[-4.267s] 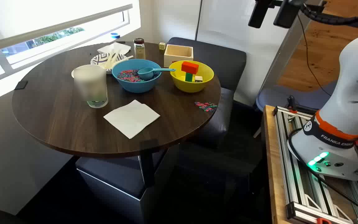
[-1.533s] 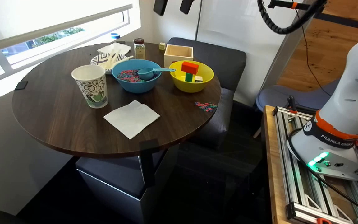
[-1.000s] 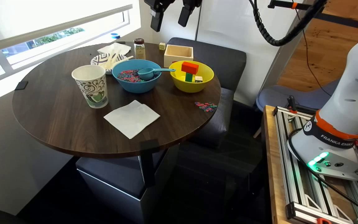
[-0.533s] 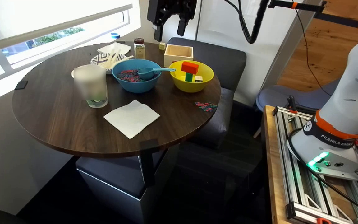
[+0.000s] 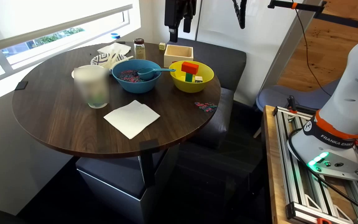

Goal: Remove the blue scoop from the blue bowl put it in the yellow bowl

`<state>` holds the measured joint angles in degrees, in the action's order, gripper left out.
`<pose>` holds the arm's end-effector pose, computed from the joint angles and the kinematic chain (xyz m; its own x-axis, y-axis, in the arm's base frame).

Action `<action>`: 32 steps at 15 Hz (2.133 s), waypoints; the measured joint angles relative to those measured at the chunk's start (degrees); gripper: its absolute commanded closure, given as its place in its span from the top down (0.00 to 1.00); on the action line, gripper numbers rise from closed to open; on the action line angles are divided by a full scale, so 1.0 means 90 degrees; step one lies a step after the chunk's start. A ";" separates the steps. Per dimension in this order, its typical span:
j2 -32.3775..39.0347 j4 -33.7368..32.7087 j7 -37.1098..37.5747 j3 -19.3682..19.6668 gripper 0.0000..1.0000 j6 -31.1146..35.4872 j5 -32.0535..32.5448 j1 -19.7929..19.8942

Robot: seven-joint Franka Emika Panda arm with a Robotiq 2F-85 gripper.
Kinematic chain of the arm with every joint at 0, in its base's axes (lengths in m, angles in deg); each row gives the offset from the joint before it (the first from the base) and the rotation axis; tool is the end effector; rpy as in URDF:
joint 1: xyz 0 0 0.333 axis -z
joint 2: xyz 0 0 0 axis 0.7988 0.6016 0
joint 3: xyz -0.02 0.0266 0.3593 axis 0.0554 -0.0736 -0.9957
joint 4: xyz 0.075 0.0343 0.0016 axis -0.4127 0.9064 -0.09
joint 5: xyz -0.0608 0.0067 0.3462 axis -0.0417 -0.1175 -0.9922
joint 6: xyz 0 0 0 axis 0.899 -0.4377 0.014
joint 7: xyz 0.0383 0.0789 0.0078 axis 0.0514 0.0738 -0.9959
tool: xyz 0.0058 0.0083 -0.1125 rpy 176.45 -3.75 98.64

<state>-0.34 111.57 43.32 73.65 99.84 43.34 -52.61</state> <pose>0.4818 0.0261 0.5353 0.9975 -0.0703 0.0090 -0.0707 -0.9954 0.0644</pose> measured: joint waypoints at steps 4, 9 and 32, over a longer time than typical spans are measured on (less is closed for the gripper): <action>-0.0008 0.0046 -0.0542 0.0001 1.00 0.0051 0.0043 -0.0029; 0.0195 0.0419 -0.1359 0.0012 1.00 0.0734 0.0073 -0.0060; 0.1601 -0.0178 -0.2987 0.0320 0.99 0.1257 -0.0654 0.0048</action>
<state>14.06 109.97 16.44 76.53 111.15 37.45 -52.17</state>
